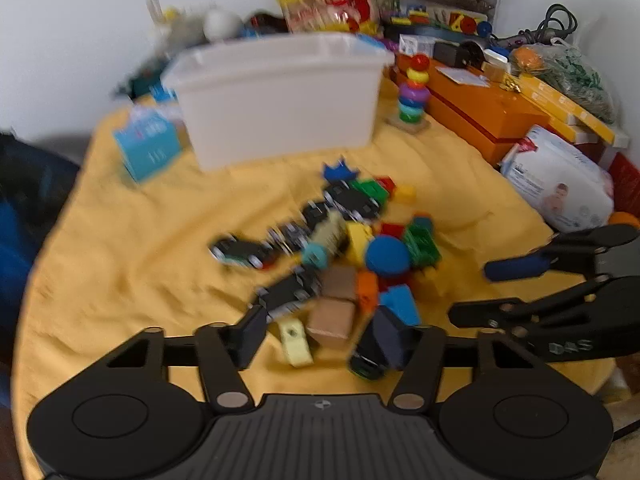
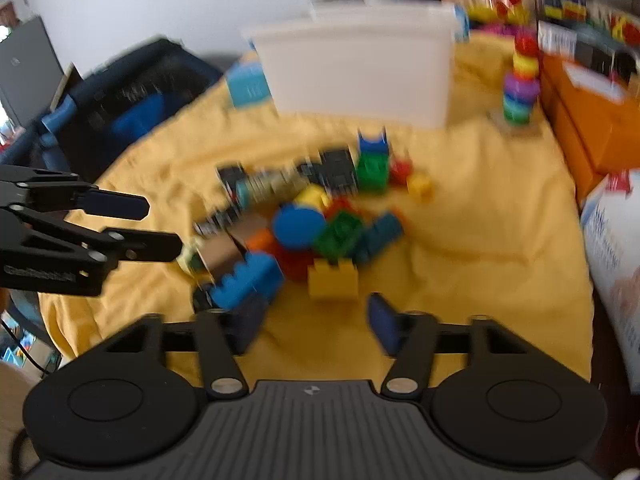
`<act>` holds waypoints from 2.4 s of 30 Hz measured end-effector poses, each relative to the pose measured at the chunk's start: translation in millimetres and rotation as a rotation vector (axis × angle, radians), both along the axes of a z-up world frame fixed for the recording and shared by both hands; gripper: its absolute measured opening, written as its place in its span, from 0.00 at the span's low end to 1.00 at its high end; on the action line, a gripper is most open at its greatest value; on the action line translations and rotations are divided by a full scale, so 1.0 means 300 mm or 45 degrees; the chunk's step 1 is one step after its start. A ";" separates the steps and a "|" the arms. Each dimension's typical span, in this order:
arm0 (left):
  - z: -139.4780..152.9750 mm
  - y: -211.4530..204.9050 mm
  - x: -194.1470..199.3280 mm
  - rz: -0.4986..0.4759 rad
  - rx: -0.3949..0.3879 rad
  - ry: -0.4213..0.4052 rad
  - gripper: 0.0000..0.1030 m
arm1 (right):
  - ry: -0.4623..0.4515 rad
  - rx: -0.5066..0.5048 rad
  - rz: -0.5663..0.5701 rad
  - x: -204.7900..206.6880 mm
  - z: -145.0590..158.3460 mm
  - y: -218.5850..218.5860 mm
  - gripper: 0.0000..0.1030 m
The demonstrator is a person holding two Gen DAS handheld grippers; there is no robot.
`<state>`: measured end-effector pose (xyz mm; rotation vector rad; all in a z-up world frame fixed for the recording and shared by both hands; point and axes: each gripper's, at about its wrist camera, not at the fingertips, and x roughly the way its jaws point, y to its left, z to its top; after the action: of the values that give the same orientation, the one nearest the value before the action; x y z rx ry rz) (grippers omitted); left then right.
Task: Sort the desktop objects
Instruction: 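Grasp the blue Duplo brick with the left tool, then grasp the square yellow Duplo brick with the right tool while the left tool holds the blue brick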
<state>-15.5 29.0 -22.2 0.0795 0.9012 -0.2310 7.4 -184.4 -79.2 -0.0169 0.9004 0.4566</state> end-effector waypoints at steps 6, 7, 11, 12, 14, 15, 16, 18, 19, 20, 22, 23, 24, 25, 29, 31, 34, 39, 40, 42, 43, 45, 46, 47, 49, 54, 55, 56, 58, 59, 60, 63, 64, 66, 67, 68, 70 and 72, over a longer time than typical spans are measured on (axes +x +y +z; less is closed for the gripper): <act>-0.031 -0.051 -0.028 -0.150 -0.052 0.041 0.53 | -0.044 -0.075 0.028 -0.019 -0.005 0.010 0.33; -0.028 -0.070 -0.034 -0.200 -0.036 0.031 0.53 | -0.041 -0.083 0.023 -0.016 -0.006 0.008 0.34; -0.045 -0.142 -0.023 -0.322 0.013 0.042 0.53 | -0.026 -0.094 0.003 -0.005 -0.010 -0.007 0.35; -0.056 -0.152 -0.012 -0.326 0.025 0.047 0.53 | -0.029 -0.100 0.004 -0.006 -0.010 -0.009 0.35; -0.088 -0.161 0.013 -0.325 0.023 0.080 0.47 | -0.036 -0.110 0.002 -0.010 -0.011 -0.010 0.35; -0.099 -0.162 0.026 -0.314 0.017 0.095 0.34 | -0.036 -0.113 0.004 -0.012 -0.012 -0.013 0.35; -0.116 -0.158 0.042 -0.293 0.011 0.126 0.29 | -0.035 -0.116 0.003 -0.015 -0.012 -0.015 0.35; -0.131 -0.142 0.062 -0.260 -0.018 0.135 0.24 | -0.036 -0.121 0.003 -0.021 -0.012 -0.021 0.35; -0.131 -0.130 0.068 -0.243 -0.039 0.143 0.24 | -0.038 -0.123 0.002 -0.024 -0.010 -0.025 0.35; -0.126 -0.121 0.070 -0.231 -0.055 0.150 0.24 | -0.042 -0.124 -0.004 -0.027 -0.009 -0.031 0.35; -0.117 -0.103 0.063 -0.216 -0.105 0.169 0.24 | -0.047 -0.126 -0.020 -0.028 -0.008 -0.040 0.35; -0.113 -0.094 0.056 -0.216 -0.144 0.187 0.24 | -0.048 -0.126 -0.027 -0.027 -0.008 -0.044 0.35; -0.112 -0.087 0.052 -0.220 -0.173 0.199 0.24 | -0.049 -0.125 -0.031 -0.027 -0.008 -0.049 0.35; -0.110 -0.080 0.041 -0.232 -0.219 0.216 0.24 | -0.050 -0.124 -0.033 -0.026 -0.009 -0.052 0.35; -0.140 -0.071 0.017 -0.283 -0.388 0.307 0.24 | -0.044 -0.122 -0.022 -0.021 -0.020 -0.056 0.36; -0.184 -0.067 0.020 -0.267 -0.433 0.382 0.24 | -0.041 -0.120 -0.009 -0.018 -0.025 -0.056 0.36; -0.234 -0.038 0.022 -0.192 -0.481 0.437 0.24 | -0.042 -0.119 0.015 -0.017 -0.028 -0.050 0.36; -0.219 -0.041 -0.004 -0.152 -0.417 0.365 0.24 | -0.064 -0.118 0.041 -0.013 -0.023 -0.047 0.42; -0.220 -0.041 -0.003 -0.156 -0.406 0.362 0.24 | -0.072 -0.114 0.045 -0.012 -0.021 -0.048 0.42; -0.218 -0.049 0.001 -0.160 -0.395 0.353 0.26 | -0.096 -0.120 0.083 -0.013 -0.013 -0.041 0.41; -0.212 -0.052 -0.003 -0.165 -0.384 0.344 0.26 | -0.113 -0.139 0.122 -0.015 -0.009 -0.029 0.39; -0.197 -0.054 -0.007 -0.169 -0.364 0.323 0.26 | -0.154 -0.163 0.180 -0.014 0.000 0.001 0.34; -0.195 -0.053 -0.007 -0.167 -0.356 0.317 0.26 | -0.157 -0.156 0.200 -0.006 0.004 0.016 0.33; -0.192 -0.050 -0.007 -0.163 -0.355 0.314 0.26 | -0.165 -0.158 0.211 0.002 0.007 0.030 0.33; -0.184 -0.046 -0.007 -0.157 -0.360 0.300 0.26 | -0.212 -0.207 0.216 0.020 0.013 0.065 0.33; -0.170 -0.067 -0.017 -0.171 -0.323 0.266 0.26 | -0.168 -0.223 0.212 0.051 -0.008 0.062 0.33; -0.163 -0.076 -0.018 -0.185 -0.306 0.251 0.26 | -0.164 -0.230 0.223 0.040 -0.010 0.055 0.33; -0.158 -0.085 -0.023 -0.198 -0.297 0.239 0.26 | -0.149 -0.234 0.227 0.028 -0.016 0.045 0.33; -0.152 -0.108 -0.025 -0.228 -0.278 0.226 0.26 | -0.095 -0.238 0.223 0.013 -0.041 0.024 0.33; -0.150 -0.122 -0.029 -0.240 -0.266 0.220 0.27 | -0.104 -0.220 0.219 0.004 -0.048 0.010 0.33; -0.147 -0.138 -0.030 -0.258 -0.254 0.213 0.28 | -0.104 -0.212 0.223 0.000 -0.047 0.002 0.33; -0.144 -0.184 -0.036 -0.319 -0.222 0.203 0.33 | -0.087 -0.166 0.207 0.010 -0.031 -0.021 0.33; -0.144 -0.200 -0.039 -0.339 -0.205 0.201 0.33 | -0.078 -0.143 0.194 0.015 -0.026 -0.030 0.33; -0.141 -0.226 -0.049 -0.369 -0.165 0.188 0.34 | -0.080 -0.096 0.178 0.017 -0.012 -0.053 0.34; -0.138 -0.236 -0.052 -0.381 -0.151 0.180 0.34 | -0.087 -0.090 0.172 0.015 -0.007 -0.060 0.34; -0.135 -0.242 -0.056 -0.387 -0.143 0.173 0.35 | -0.094 -0.089 0.172 0.011 -0.003 -0.068 0.35; -0.124 -0.242 -0.063 -0.383 -0.139 0.153 0.37 | -0.096 -0.079 0.169 0.007 -0.003 -0.078 0.36; -0.111 -0.234 -0.069 -0.325 -0.135 0.127 0.42 | -0.085 -0.061 0.172 0.007 -0.006 -0.081 0.37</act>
<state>-36.2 -41.2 -55.4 0.0850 0.9764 -0.5234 9.6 -208.9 -80.8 -0.1370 0.8473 0.5566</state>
